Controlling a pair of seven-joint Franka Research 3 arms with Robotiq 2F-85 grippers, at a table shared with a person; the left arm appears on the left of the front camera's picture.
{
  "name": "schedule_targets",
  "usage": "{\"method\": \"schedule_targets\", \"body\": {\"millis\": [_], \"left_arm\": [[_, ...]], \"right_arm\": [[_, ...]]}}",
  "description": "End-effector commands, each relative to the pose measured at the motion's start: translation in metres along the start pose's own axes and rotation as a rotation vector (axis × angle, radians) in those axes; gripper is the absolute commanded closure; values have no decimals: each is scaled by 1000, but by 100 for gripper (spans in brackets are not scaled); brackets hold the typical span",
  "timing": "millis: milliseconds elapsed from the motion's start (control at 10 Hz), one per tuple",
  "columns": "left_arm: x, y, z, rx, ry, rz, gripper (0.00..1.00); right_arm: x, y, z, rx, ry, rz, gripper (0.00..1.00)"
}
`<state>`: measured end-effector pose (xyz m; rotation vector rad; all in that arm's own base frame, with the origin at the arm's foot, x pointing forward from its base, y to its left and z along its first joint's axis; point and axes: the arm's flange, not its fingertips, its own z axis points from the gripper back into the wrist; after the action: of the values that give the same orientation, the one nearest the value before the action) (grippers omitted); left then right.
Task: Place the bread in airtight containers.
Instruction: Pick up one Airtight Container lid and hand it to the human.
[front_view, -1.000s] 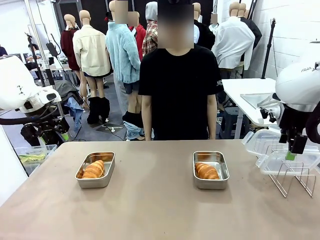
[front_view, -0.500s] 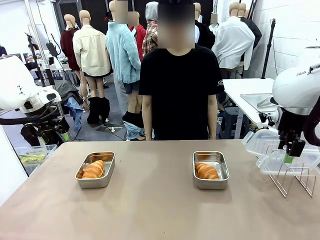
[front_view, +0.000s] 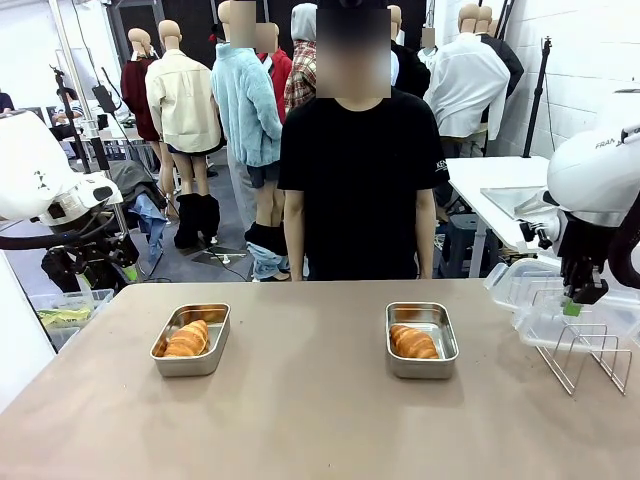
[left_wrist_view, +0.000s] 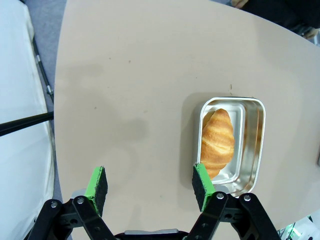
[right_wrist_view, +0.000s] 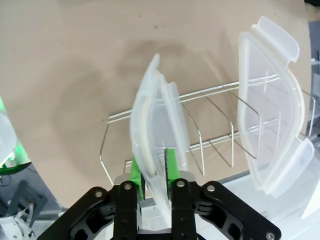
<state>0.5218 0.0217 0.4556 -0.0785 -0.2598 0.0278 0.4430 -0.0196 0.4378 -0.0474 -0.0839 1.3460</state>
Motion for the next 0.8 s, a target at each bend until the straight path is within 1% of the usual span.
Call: {"method": "schedule_targets", "body": {"millis": [0, 300, 500, 600, 700], "left_arm": [[-1, 0, 2, 2, -3, 1, 12], [-1, 0, 2, 2, -3, 1, 12], [-1, 0, 2, 2, -3, 1, 12], [-1, 0, 2, 2, -3, 1, 12], [-1, 0, 2, 2, -3, 1, 12]], "right_arm": [[-2, -5, 4, -1, -10, 11, 100], [-1, -5, 11, -9, 2, 31, 100], [0, -4, 31, -34, 18, 52, 100], [2, -6, 44, -68, 22, 50, 100], [6, -8, 56, -82, 8, 52, 100]]}}
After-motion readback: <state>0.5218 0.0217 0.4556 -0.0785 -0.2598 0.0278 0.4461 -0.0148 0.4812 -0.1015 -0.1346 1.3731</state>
